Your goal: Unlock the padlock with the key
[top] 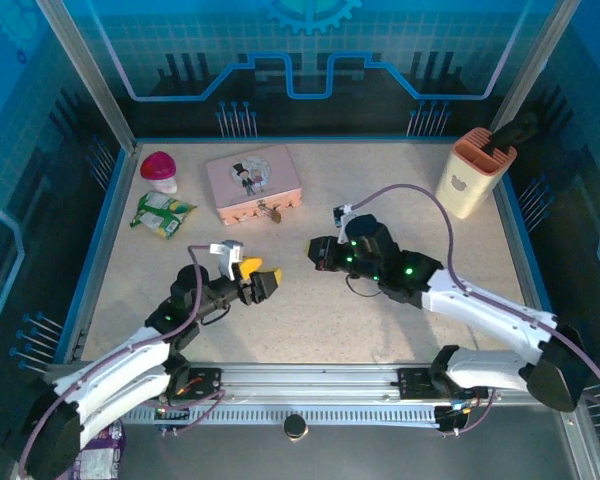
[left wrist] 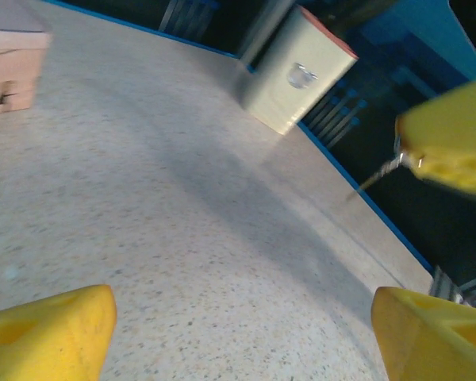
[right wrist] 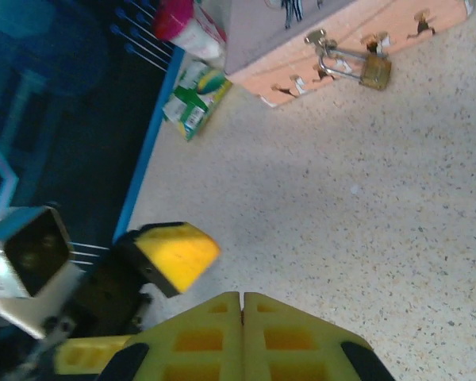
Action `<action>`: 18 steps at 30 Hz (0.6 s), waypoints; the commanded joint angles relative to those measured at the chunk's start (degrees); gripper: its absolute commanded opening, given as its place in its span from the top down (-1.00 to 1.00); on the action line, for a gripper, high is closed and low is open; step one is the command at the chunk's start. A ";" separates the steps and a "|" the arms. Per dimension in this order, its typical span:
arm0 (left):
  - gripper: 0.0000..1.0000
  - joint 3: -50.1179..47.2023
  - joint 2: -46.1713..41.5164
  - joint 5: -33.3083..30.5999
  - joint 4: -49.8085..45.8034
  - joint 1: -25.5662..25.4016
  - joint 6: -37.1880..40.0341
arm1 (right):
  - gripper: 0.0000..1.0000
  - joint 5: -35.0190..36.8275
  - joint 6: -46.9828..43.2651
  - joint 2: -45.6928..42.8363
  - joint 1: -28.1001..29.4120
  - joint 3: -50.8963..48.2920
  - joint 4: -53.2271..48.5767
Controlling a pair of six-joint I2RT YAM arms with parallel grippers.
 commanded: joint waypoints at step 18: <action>0.05 6.06 33.87 22.03 51.45 -3.35 16.63 | 1.00 -6.53 0.52 -10.24 0.80 -5.27 0.94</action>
